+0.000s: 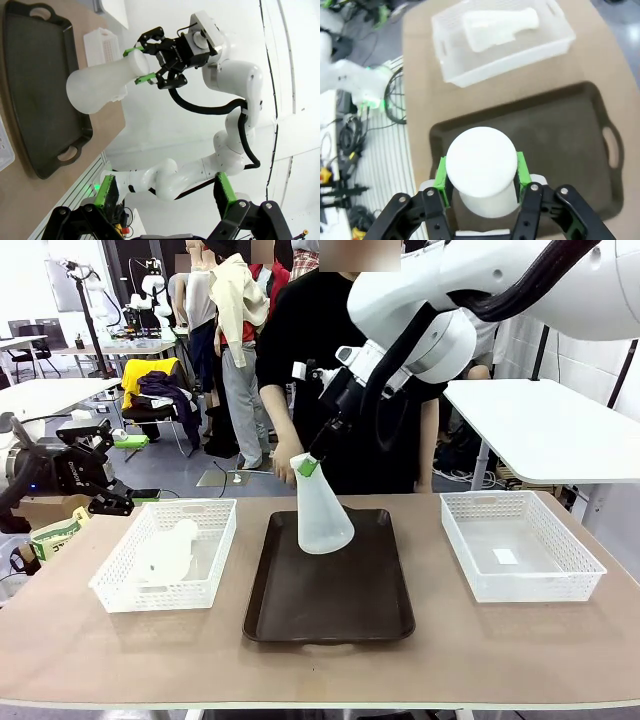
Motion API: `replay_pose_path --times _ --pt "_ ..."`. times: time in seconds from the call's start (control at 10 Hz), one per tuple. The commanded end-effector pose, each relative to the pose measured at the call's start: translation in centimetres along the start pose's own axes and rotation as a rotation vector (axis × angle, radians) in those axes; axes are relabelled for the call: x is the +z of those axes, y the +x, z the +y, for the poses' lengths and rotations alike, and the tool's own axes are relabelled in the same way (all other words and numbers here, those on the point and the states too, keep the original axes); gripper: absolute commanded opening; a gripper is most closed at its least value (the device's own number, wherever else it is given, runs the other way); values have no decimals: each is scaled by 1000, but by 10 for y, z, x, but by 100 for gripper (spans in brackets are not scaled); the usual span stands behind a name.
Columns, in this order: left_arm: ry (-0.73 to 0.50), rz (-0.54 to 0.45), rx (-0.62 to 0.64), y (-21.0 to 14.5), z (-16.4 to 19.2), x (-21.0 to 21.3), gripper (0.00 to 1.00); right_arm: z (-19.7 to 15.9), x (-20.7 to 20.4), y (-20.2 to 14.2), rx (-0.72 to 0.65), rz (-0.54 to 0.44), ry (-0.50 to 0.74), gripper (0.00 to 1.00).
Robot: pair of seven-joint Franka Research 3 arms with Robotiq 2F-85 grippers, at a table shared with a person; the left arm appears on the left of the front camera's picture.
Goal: Prepare the laboratory tools.
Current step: Place the picked Big flask upright in the Handle tray as instructed by the person.
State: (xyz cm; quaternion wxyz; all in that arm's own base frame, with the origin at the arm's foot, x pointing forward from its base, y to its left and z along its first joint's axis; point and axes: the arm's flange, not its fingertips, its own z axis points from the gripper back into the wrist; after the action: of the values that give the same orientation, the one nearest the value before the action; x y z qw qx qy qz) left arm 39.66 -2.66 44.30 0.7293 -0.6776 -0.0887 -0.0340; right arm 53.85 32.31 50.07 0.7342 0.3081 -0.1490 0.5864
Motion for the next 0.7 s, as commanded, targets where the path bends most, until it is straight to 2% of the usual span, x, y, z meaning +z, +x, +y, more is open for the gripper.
replay_pose_path --times 0.0,0.1,0.6 --pt "-3 -4 -13 -1 0 1 100 -1 9 -19 20 -27 71 0" --pt "-3 -4 -13 -1 0 1 100 0 0 0 0 0 0 0" --pt "-3 -4 -13 -1 0 1 100 0 0 -1 19 -11 24 0"
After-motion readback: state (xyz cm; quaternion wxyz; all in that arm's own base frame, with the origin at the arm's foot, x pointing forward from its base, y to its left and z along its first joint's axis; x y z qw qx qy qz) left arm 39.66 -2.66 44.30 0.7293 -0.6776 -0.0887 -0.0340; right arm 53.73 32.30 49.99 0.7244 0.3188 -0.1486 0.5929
